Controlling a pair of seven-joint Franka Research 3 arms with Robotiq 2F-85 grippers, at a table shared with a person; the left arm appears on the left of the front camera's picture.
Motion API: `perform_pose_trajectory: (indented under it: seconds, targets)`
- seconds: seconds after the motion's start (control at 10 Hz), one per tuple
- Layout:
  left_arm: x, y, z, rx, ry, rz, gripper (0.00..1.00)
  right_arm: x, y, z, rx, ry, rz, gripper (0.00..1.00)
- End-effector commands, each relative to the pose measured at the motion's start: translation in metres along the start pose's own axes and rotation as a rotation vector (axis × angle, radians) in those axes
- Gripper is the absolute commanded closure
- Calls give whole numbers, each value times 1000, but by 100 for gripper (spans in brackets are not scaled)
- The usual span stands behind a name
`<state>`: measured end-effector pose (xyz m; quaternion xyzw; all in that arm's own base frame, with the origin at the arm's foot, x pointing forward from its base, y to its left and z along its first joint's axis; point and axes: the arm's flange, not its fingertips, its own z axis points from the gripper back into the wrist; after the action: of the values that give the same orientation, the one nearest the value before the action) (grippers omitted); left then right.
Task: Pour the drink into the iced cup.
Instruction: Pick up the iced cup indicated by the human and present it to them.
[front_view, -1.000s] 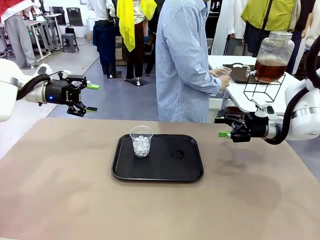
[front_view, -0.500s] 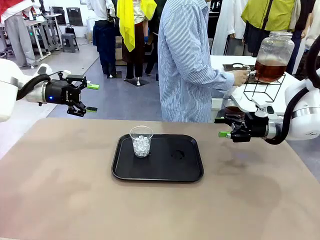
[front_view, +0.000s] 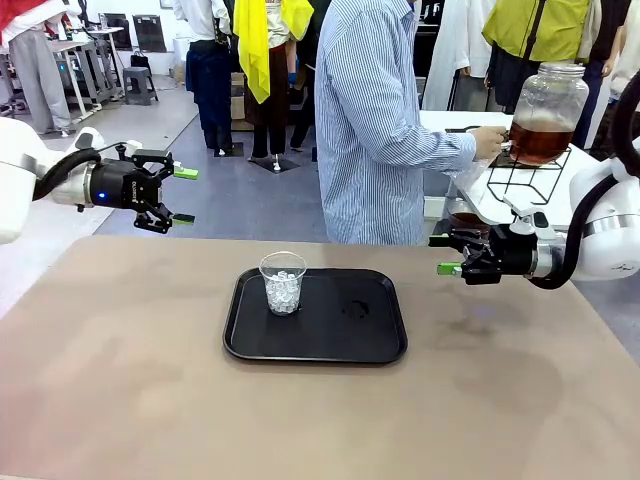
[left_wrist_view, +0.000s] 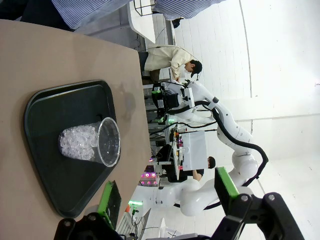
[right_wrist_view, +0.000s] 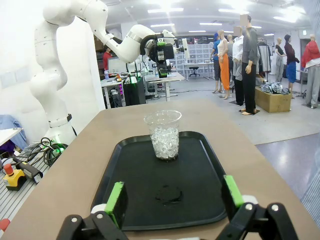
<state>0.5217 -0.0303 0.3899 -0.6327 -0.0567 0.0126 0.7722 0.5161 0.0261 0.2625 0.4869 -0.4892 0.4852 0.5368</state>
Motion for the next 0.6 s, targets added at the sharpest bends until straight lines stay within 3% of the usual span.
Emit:
perform_pose_trajectory:
  seconds: [0.0,0.5]
  targets:
    - [0,-1,-1,2,-2,-3,0,3,-1,-1,1,1,-2,0]
    - [0,-1,-1,2,-2,-3,0,3,-1,-1,1,1,-2,0]
